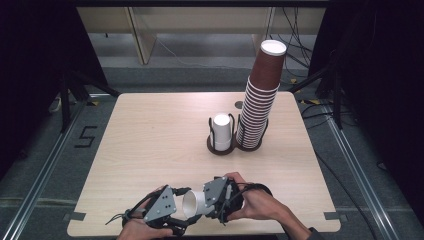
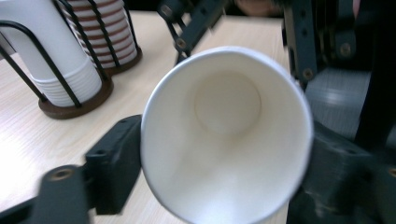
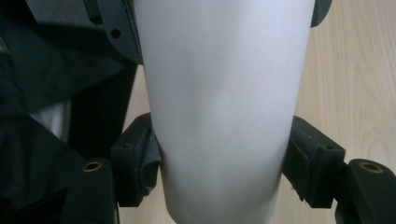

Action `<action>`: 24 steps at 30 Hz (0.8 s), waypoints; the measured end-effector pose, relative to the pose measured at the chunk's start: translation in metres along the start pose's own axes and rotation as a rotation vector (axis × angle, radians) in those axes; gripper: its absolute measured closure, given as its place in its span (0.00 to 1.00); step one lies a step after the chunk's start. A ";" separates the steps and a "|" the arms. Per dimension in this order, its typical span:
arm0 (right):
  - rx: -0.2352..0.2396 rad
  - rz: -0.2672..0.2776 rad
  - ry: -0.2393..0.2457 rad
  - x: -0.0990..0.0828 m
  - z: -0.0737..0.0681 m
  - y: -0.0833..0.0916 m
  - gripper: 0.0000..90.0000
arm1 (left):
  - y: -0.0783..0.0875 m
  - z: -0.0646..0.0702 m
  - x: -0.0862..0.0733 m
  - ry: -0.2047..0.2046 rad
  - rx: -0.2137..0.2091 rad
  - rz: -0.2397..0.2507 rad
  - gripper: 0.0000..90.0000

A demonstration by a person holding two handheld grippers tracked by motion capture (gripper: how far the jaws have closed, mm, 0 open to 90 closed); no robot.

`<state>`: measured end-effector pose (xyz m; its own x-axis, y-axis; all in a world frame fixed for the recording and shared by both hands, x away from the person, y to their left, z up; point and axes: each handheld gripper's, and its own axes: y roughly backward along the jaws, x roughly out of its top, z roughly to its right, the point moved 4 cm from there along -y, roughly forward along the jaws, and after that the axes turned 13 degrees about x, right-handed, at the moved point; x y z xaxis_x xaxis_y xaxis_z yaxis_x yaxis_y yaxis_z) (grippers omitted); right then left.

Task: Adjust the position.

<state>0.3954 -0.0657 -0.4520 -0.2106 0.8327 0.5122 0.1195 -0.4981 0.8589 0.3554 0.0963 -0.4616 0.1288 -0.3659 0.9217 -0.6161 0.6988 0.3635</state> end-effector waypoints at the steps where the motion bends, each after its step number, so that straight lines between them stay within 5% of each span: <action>1: 0.030 0.054 -0.013 -0.001 0.001 0.002 0.38 | 0.000 -0.001 0.001 0.039 -0.001 0.022 0.16; 3: 0.050 0.152 -0.024 -0.002 0.004 0.006 0.38 | -0.001 -0.003 0.001 0.128 -0.017 0.074 0.16; 8: 0.093 0.270 -0.075 -0.006 0.005 0.012 0.38 | -0.002 -0.005 0.003 0.206 -0.024 0.115 0.16; 21: 0.122 0.311 -0.104 -0.007 0.007 0.006 0.37 | -0.003 -0.005 0.004 0.202 -0.044 0.136 0.25; 24: 0.137 0.319 -0.145 -0.009 0.009 0.003 0.33 | -0.003 -0.006 0.003 0.182 -0.032 0.129 0.27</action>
<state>0.4060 -0.0726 -0.4540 -0.0037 0.6715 0.7410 0.2874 -0.7090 0.6440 0.3621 0.0966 -0.4595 0.1903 -0.1571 0.9691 -0.6121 0.7528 0.2422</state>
